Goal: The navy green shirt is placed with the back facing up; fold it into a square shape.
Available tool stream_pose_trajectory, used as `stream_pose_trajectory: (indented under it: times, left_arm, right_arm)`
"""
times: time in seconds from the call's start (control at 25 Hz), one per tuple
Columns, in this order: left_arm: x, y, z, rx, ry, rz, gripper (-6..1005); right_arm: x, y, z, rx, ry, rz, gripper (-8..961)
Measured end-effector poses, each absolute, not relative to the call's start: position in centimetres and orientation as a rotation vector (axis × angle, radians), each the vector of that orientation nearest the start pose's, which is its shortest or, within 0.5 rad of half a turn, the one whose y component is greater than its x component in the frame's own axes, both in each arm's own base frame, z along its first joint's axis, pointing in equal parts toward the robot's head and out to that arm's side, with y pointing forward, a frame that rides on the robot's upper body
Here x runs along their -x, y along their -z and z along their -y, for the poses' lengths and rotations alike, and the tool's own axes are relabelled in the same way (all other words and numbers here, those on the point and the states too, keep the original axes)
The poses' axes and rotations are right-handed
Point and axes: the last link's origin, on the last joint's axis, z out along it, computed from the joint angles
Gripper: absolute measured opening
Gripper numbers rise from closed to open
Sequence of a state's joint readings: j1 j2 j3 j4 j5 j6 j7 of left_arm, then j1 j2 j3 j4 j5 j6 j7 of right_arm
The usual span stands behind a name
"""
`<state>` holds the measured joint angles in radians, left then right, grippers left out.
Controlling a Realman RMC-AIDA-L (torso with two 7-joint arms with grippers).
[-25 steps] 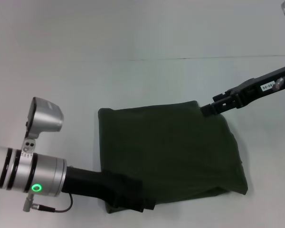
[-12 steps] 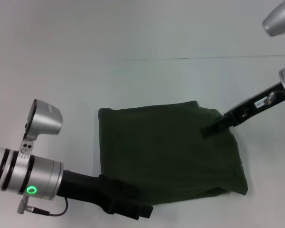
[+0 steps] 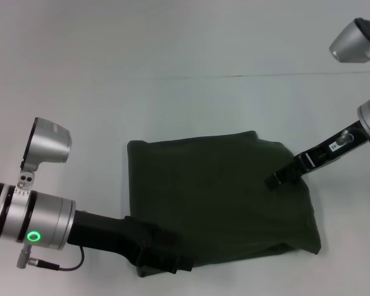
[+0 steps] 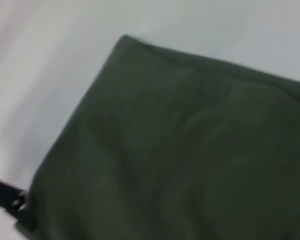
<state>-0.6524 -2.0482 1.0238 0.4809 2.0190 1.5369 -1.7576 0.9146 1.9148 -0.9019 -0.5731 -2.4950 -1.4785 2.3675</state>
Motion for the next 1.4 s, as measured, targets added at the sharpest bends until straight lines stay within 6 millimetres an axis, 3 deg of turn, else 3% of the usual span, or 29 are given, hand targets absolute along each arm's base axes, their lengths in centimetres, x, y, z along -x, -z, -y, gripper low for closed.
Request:
stream_pose_trajectory:
  times: [0.56, 1.0, 1.4]
  left_arm:
    - [24.2, 5.7, -31.3, 3.018, 0.426, 1.150, 906]
    - [24.1, 5.8, -31.5, 3.013, 0.433, 1.140, 905]
    - [24.0, 5.6, -31.6, 3.018, 0.433, 1.126, 906]
  right_arm:
    - [-22.8, -2.5, -44.1, 2.366, 0.109, -1.356, 769]
    - [-23.9, -0.6, -43.8, 2.265, 0.144, -1.486, 768]
    - [-23.7, 0.9, -44.0, 2.231, 0.058, -1.507, 767]
